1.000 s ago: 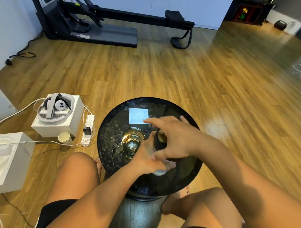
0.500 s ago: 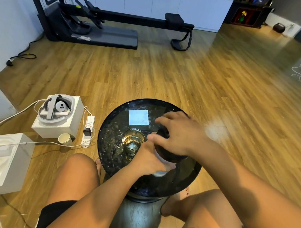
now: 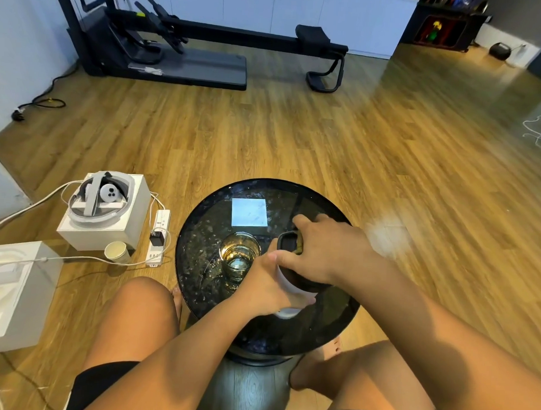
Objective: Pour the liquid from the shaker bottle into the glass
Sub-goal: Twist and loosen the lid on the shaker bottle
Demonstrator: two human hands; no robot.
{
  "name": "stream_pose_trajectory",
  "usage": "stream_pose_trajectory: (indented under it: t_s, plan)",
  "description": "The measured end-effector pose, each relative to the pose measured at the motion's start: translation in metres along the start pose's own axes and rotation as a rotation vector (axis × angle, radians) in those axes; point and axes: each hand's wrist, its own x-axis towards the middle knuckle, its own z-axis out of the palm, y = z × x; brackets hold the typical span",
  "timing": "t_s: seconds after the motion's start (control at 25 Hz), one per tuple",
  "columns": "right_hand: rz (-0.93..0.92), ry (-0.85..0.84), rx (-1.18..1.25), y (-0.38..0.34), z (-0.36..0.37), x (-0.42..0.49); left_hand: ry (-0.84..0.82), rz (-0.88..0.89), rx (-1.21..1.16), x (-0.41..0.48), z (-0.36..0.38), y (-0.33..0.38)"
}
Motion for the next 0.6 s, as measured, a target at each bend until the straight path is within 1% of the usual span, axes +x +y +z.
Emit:
stream_pose_trajectory:
  t_s: [0.12,0.16,0.2,0.28,0.32,0.36,0.4,0.48,0.52,0.56,0.6]
  plan:
    - [-0.284,-0.117,0.15,0.0,-0.008,0.0,0.012,0.092,0.086,-0.004,-0.002,0.007]
    - [-0.328,-0.126,0.18,0.002,-0.01,-0.002,0.012,0.091,0.09,-0.005,-0.003,0.01]
    - [-0.3,-0.097,0.177,0.003,-0.011,-0.002,0.016,0.084,0.087,-0.006,-0.003,0.011]
    - [-0.073,0.006,0.085,0.004,-0.012,-0.001,0.002,0.076,0.078,-0.005,-0.003,0.011]
    - [0.029,0.014,0.027,0.003,-0.011,-0.002,-0.01,0.073,0.077,-0.004,-0.004,0.011]
    - [0.045,0.002,0.002,0.002,-0.009,-0.002,-0.013,0.077,0.071,-0.004,-0.004,0.011]
    - [-0.023,-0.019,0.039,0.003,-0.009,-0.001,-0.005,0.088,0.061,-0.004,-0.005,0.01]
    - [-0.231,-0.095,0.225,0.004,-0.014,-0.001,0.026,0.118,0.058,-0.005,-0.005,0.008]
    - [-0.284,-0.112,0.284,0.006,-0.015,-0.003,0.029,0.12,0.059,-0.005,-0.004,0.008]
    - [-0.259,-0.086,0.273,0.008,-0.015,-0.004,0.02,0.118,0.053,-0.004,-0.003,0.007]
    - [-0.185,-0.009,0.205,0.009,-0.014,-0.003,0.015,0.112,0.057,-0.004,-0.003,0.006]
